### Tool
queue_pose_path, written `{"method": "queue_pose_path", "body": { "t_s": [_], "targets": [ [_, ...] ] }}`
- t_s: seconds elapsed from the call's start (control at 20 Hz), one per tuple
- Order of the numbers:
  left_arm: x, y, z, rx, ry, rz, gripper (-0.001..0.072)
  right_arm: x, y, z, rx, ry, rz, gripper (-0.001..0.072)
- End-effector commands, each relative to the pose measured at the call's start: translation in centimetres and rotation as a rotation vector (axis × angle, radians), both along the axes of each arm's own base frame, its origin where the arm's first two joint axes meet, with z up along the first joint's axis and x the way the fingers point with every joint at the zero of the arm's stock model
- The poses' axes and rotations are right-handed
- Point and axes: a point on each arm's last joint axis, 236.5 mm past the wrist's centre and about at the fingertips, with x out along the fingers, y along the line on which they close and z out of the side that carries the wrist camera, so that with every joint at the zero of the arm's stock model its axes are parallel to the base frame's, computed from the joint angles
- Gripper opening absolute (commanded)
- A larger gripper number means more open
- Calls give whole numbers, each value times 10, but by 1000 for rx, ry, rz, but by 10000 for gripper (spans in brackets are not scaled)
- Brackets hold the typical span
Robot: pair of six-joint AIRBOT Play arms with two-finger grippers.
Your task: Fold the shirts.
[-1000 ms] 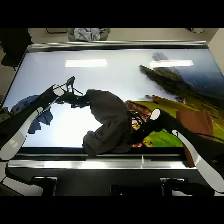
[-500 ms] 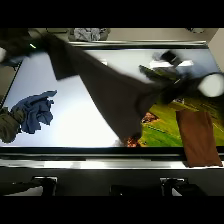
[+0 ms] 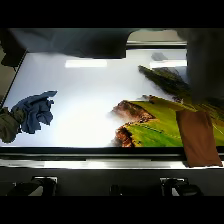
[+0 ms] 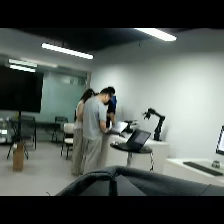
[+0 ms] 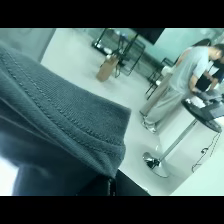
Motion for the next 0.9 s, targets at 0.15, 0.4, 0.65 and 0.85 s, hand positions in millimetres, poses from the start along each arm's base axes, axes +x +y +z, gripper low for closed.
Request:
{"method": "queue_pose_path", "body": {
  "t_s": [0.15, 0.4, 0.65, 0.85],
  "targets": [
    [8, 6, -34, 105, 95, 69, 27, 7, -4, -42, -6, 189, -18, 44],
    [120, 23, -127, 175, 309, 179, 28, 63, 3, -210, -14, 884, -21, 44],
    [288, 32, -257, 146, 441, 247, 29, 147, 49, -410, 133, 1348, 60, 45],
    [366, 25, -401, 173, 635, 248, 29, 208, 62, -533, 288, 1437, -20, 45]
  ]
}}
